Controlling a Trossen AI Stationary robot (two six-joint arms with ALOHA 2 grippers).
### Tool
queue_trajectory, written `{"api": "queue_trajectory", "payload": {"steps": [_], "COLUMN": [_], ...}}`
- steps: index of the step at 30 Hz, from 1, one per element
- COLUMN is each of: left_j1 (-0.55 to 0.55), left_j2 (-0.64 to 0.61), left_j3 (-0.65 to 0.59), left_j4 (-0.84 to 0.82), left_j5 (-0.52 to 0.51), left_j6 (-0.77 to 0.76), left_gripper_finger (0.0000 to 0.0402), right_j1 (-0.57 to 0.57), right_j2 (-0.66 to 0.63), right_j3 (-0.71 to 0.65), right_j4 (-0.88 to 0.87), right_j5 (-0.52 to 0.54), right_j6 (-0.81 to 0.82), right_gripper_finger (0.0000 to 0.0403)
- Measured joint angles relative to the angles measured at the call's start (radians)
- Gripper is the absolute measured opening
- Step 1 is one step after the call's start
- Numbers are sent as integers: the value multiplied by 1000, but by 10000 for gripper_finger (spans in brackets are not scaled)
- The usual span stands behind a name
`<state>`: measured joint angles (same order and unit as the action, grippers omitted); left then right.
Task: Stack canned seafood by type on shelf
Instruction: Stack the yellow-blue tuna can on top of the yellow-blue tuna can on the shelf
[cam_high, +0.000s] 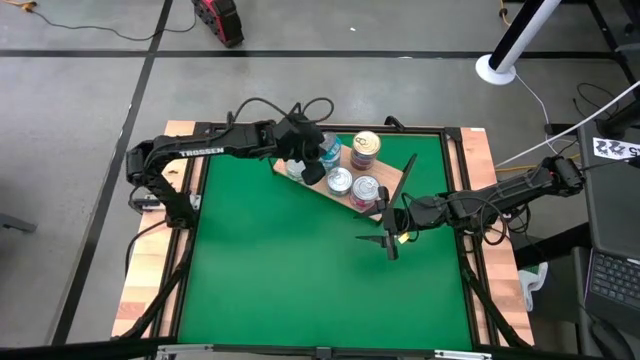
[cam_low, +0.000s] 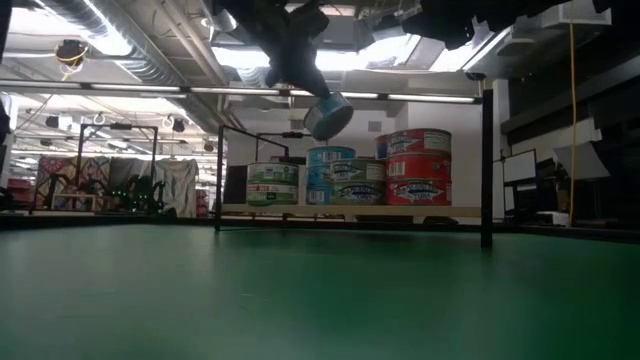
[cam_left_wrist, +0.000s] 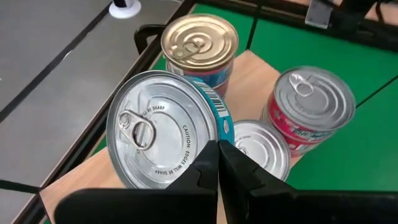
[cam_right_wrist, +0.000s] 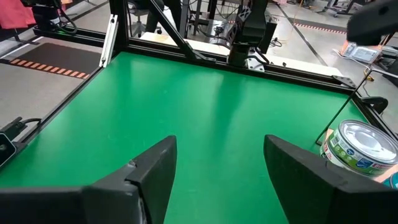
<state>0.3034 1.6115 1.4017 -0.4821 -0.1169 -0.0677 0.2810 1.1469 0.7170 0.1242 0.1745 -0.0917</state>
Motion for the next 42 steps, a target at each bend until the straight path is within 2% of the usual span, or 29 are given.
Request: {"api": "queue_trajectory", "payload": {"steps": [11, 19, 26, 42], "left_j1": [8, 8, 8, -3], "left_j2": [50, 50, 50, 85], "left_j3": [0, -1, -1, -2], "left_j4": [-3, -6, -7, -42], "left_j5": [-10, -75, -78, -78], "left_j6": [76, 187, 286, 338], "left_gripper_finger": [0, 0, 0, 2], "right_j1": [0, 0, 0, 1], "right_j2": [0, 0, 0, 1], "right_j3": [0, 0, 0, 0], "right_j4": [-2, -3, -3, -23], "right_j5": [0, 0, 0, -2], "right_j6": [0, 0, 0, 0], "right_gripper_finger": [241, 241, 241, 241]}}
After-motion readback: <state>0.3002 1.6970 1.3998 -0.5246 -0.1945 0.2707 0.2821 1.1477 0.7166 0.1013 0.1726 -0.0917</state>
